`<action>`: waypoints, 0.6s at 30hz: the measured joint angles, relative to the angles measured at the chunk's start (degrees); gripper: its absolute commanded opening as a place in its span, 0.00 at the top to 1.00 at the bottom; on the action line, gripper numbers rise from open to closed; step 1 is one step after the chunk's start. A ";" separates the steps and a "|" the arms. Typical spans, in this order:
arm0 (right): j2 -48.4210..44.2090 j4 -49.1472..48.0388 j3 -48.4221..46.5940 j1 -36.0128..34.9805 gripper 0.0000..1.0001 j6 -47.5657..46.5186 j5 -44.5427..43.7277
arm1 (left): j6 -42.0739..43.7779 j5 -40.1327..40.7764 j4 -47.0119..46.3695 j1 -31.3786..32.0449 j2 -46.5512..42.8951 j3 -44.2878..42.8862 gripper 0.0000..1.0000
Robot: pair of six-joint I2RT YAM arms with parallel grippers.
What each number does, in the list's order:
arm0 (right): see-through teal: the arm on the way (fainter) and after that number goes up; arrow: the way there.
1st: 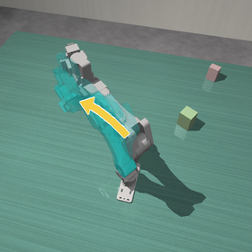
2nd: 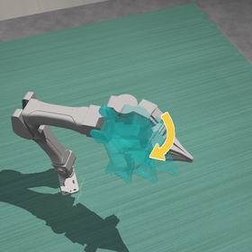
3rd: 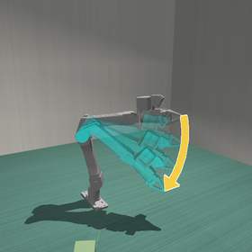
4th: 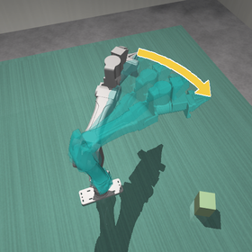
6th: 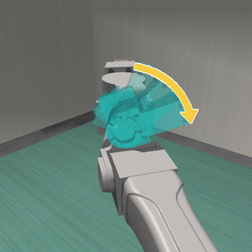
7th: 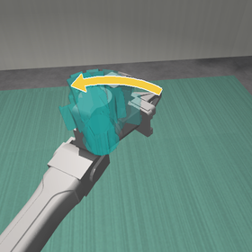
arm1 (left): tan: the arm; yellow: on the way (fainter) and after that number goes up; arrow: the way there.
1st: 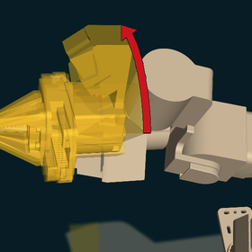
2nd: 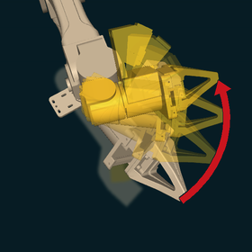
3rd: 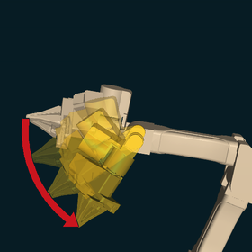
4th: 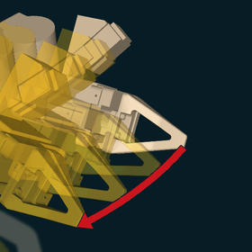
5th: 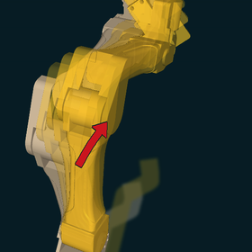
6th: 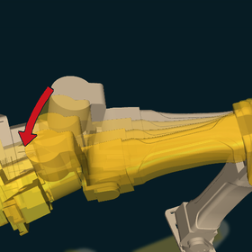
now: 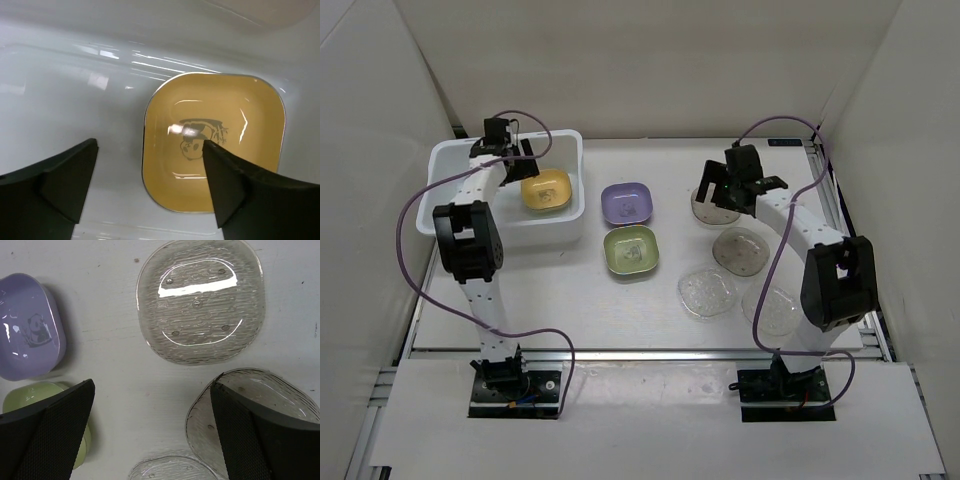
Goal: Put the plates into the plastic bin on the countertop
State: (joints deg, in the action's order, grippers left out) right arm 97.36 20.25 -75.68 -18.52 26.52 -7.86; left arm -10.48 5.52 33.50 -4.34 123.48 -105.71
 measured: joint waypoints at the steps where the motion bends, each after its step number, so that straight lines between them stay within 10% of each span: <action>1: 0.00 -0.02 0.00 -0.33 0.01 -0.22 -0.13 | -0.35 0.07 0.46 0.07 -0.63 0.02 0.01; 10: -1.46 -1.57 1.70 -1.46 0.01 -1.53 0.90 | -1.84 1.29 0.83 5.86 -20.06 8.22 0.01; 18: -10.08 -2.54 9.88 -1.46 0.01 -1.53 3.39 | -6.82 1.20 -1.66 28.48 -37.94 27.78 0.01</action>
State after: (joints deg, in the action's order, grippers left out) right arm 87.29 17.72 -65.80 -19.99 24.99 -4.47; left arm -17.30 6.72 31.83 24.14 85.54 -77.93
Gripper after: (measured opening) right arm 0.987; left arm 0.991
